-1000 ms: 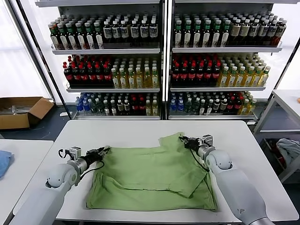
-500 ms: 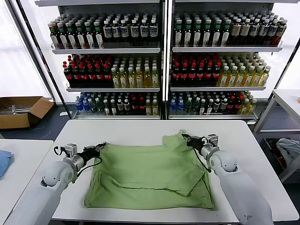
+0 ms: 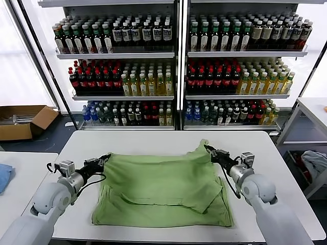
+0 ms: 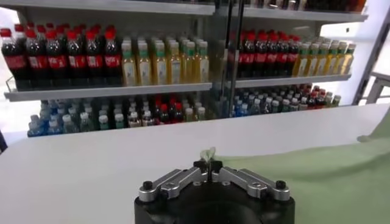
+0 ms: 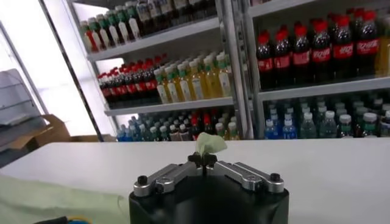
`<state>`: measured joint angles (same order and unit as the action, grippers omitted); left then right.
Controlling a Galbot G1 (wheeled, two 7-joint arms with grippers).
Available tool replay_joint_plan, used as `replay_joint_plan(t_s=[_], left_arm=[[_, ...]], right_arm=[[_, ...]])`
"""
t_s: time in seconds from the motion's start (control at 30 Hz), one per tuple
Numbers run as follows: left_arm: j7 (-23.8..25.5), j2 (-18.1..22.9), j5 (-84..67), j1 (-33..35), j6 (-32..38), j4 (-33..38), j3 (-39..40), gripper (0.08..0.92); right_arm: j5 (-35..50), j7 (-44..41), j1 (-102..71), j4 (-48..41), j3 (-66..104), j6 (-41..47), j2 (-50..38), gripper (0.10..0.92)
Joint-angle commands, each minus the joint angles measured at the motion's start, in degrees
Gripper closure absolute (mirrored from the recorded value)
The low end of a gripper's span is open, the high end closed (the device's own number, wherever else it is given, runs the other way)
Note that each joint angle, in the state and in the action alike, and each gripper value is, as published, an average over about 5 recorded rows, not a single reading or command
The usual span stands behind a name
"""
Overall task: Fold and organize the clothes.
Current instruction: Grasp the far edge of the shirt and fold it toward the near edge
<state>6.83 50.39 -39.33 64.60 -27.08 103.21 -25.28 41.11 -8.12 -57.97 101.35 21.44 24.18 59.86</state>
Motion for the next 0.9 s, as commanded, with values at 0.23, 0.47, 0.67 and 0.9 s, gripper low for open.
replay_joint_plan(t_s=[0.23, 0.47, 0.67, 0.9], left_arm=[[-0.49, 0.94, 5.15, 26.54, -1.29, 17.87, -11.25, 0.91], [1.53, 3.43, 14.39, 31.75, 0.65, 16.95, -11.43, 0.91], [1.16, 4.42, 15.72, 31.26, 0.18, 17.22, -12.39, 0.832], [-3.26, 6.62, 10.39, 30.7, -0.31, 20.02, -18.3, 0.641]], right_arm=[[-4.41, 0.97, -35.62, 23.87, 13.89, -0.52, -0.26, 0.92], [-10.23, 1.78, -43.63, 25.2, 14.92, -0.79, 2.75, 0.913], [-7.82, 2.81, -39.7, 23.62, 17.88, 0.18, 2.63, 0.777], [-4.06, 1.47, -34.15, 19.82, 26.33, -5.69, 1.85, 0.577]])
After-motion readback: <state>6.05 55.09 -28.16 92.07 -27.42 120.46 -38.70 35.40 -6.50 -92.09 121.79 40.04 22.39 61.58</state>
